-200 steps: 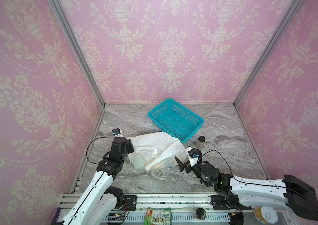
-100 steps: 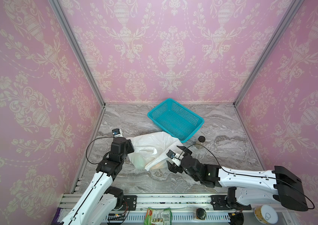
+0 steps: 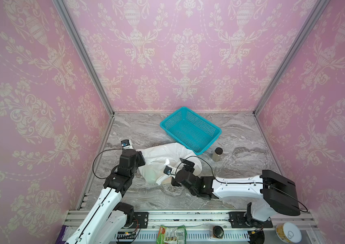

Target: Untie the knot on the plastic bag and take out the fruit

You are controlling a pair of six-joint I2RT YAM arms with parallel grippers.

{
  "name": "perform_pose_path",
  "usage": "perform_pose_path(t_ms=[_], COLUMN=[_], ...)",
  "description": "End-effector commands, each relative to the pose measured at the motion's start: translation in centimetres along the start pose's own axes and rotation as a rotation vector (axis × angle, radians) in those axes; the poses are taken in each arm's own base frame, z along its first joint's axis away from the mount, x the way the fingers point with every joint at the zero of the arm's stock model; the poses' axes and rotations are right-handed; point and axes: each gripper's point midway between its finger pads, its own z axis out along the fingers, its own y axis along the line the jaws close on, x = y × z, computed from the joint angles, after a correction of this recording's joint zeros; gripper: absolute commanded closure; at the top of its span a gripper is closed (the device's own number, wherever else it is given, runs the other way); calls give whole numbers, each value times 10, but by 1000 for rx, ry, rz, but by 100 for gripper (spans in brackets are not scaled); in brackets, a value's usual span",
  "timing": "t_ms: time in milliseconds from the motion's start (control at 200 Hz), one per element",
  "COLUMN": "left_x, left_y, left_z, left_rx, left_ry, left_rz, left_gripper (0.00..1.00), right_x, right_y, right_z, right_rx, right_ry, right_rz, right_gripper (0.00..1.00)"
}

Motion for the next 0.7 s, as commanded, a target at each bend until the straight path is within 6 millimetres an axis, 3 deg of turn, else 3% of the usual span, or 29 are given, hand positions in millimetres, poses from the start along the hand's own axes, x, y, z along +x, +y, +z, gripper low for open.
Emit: perform_pose_path(t_ms=[0,210,410,555,696], left_x=[-2,-1,-2,-2,-3], left_y=[2,2,1,0,0], left_z=[-3,-4,-5,-5,-4], left_rx=[-3,4,11,13,13], left_ry=[-2,-3,-9,-8,-7], left_rz=[-4,-7,-8,-8,-9], left_gripper=[100,100,100,100,100], right_x=[-33,-46,-30,-26,-18], right_y=[-23,-45,-74,-93,-110], right_z=[-1,-7,3,-10,-20], right_rx=[77,104,160,163,125], right_ry=[-72,-139,-97,-150,-203], right_rz=[62,184,315,424,556], right_gripper=[0,0,1,10,29])
